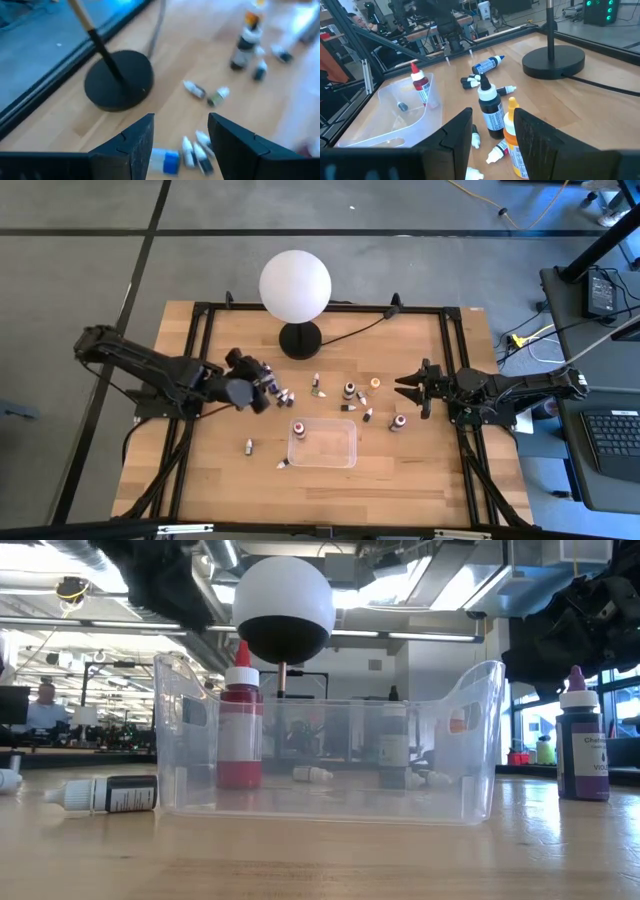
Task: Pick & Place food coloring
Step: Put the large violet food coloring bottle into the transparent bin
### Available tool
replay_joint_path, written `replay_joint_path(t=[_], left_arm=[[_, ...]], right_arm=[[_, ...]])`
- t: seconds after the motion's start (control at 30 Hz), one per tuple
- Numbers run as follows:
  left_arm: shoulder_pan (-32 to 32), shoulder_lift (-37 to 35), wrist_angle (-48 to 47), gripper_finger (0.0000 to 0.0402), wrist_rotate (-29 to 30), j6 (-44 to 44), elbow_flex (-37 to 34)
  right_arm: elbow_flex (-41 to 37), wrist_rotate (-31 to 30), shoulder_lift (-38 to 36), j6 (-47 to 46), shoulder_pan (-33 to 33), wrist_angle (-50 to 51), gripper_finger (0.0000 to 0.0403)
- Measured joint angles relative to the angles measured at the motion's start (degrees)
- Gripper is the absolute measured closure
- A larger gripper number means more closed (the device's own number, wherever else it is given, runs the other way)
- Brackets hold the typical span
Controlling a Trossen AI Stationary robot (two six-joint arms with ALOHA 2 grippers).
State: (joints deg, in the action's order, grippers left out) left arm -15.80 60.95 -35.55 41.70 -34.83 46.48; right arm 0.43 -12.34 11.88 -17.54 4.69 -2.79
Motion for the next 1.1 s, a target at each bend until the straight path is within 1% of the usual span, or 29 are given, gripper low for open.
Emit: replay_joint_path(t=[0.1, 0.27, 0.4, 0.47, 0.53, 0.6, 0.67, 0.73, 0.77, 0.9, 1.1], left_arm=[[-0.1, -1.5, 8.1, 0.0219, 2.0, 2.4, -6.4], [-0.1, -2.2, 25.7, 0.0219, 2.0, 9.2, -16.0], [-0.1, -2.2, 36.6, 0.0219, 0.9, 13.8, -20.9], [-0.1, -2.2, 40.7, 0.0219, 0.8, 15.2, -22.5], [-0.1, -2.2, 44.9, 0.0219, 0.8, 16.6, -23.9], [-0.1, -2.2, 48.8, 0.0219, 0.8, 18.2, -25.4], [-0.1, -2.2, 50.6, 0.0219, 1.2, 19.1, -26.3], [-0.1, -2.2, 50.6, 0.0219, 2.2, 18.8, -26.5], [-0.1, -2.1, 50.5, 0.0219, 3.0, 18.0, -26.5], [-0.1, -2.0, 50.6, 0.0219, 5.4, 17.3, -26.5], [-0.1, -2.0, 50.6, 0.0219, 5.3, 19.5, -26.5]], right_arm=[[0.0, 0.0, 0.0, 0.5, 0.0, 0.0, 0.0254], [0.0, 0.0, 0.0, 1.3, 0.0, 0.0, 0.0254], [0.0, 0.0, 0.0, 1.3, 0.0, 0.0, 0.0254], [0.0, 0.0, 0.0, 1.1, 0.0, -0.3, 0.0254], [0.0, 0.0, 0.0, 1.2, 0.0, -4.0, 0.0254], [0.0, 1.7, 0.0, 4.3, 0.0, -9.2, 0.0254], [1.0, 6.9, 0.0, 8.6, 0.0, -11.1, 0.0254], [3.8, 11.0, 0.2, 9.5, 0.0, -9.2, 0.0254], [5.7, 11.9, 0.6, 9.1, 0.0, -7.2, 0.0254], [13.1, 12.0, 4.7, 9.0, 0.1, 4.3, 0.0254], [24.4, 11.8, 15.7, 12.0, 1.1, 10.8, 0.0254]])
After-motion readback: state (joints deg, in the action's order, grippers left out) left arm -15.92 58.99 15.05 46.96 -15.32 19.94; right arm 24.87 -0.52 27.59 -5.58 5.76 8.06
